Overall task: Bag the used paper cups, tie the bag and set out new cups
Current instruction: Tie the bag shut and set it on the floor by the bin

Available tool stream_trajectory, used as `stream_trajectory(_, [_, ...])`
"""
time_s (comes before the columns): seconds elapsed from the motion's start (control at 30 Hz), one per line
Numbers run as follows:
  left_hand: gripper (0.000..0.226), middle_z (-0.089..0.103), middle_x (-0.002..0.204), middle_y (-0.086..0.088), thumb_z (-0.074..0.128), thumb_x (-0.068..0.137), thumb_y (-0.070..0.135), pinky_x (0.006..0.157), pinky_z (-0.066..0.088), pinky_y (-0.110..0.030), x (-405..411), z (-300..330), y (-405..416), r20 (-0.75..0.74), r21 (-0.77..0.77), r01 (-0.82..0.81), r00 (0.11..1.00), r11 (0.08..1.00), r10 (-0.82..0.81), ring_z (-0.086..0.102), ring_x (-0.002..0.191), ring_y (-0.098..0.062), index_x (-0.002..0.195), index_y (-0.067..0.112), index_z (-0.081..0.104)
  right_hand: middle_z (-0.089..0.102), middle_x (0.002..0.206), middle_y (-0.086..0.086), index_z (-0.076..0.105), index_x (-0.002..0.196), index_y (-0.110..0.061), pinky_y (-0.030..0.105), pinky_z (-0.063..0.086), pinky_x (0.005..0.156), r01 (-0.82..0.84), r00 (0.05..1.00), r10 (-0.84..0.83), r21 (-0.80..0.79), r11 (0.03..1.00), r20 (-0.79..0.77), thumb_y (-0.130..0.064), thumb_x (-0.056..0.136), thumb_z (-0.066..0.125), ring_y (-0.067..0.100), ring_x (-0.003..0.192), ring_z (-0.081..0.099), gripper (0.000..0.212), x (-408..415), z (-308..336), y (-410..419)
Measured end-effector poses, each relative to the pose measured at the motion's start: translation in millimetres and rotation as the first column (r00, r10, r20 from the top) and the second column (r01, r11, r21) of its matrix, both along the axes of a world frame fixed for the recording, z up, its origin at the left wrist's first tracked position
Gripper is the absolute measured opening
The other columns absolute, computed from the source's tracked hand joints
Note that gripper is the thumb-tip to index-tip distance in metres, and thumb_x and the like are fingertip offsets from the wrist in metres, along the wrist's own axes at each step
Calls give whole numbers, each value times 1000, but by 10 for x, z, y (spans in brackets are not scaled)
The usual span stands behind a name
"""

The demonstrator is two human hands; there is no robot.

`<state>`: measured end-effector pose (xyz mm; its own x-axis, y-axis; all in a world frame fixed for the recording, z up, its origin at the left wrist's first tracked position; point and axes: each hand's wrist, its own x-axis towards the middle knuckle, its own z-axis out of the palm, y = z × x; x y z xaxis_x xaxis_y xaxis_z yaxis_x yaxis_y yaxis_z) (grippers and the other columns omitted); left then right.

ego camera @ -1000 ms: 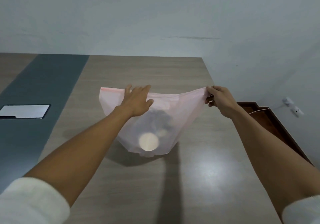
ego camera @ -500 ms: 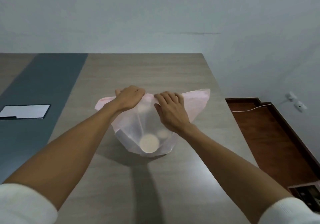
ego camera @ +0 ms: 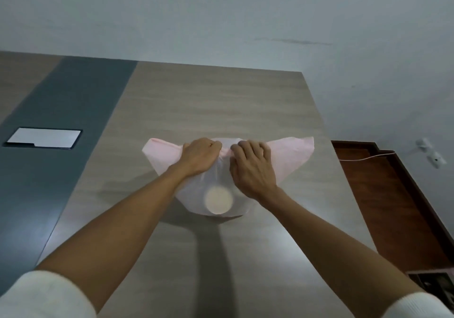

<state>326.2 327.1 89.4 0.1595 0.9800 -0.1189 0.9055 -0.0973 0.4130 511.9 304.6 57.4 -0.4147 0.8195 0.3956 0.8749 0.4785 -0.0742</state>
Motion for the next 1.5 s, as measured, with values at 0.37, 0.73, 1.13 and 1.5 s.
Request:
stream_trajectory(0.37, [30, 67, 87, -4, 36, 97, 32, 79, 35, -43, 57, -182, -423, -424, 301, 217, 903, 929, -74, 56, 81, -28, 81, 19, 58, 62, 81, 1, 57, 72, -19, 41, 37, 83, 51, 978, -133, -435, 899, -161, -33, 92, 40, 24, 80, 54, 30, -55, 92, 244])
stream_trajectory(0.73, [25, 58, 89, -7, 49, 90, 35, 78, 36, -44, 16, -412, -497, -369, 479, 307, 921, 822, -130, 50, 80, -29, 98, 14, 60, 69, 77, 10, 50, 69, -18, 42, 46, 77, 0, 990, -72, -520, 854, -117, -29, 103, 40, 31, 72, 59, 37, -127, -126, 191])
stream_trajectory(1.13, [30, 66, 82, -4, 32, 98, 31, 71, 25, -38, 94, -557, -300, -259, 300, 134, 964, 944, -55, 39, 71, -22, 73, 22, 45, 60, 88, 6, 52, 90, -14, 46, 40, 98, -41, 990, 37, 31, 999, 139, -15, 97, 39, 29, 81, 49, 15, 152, -492, -126])
stream_trajectory(1.5, [38, 70, 89, -8, 40, 102, 48, 60, 31, -35, 127, -675, -232, -248, 279, 151, 965, 949, -80, 61, 83, -29, 75, 22, 47, 58, 76, -4, 45, 99, -23, 33, 41, 58, -18, 984, -60, -420, 907, -170, -39, 107, 31, 21, 61, 57, 23, 49, -543, 137])
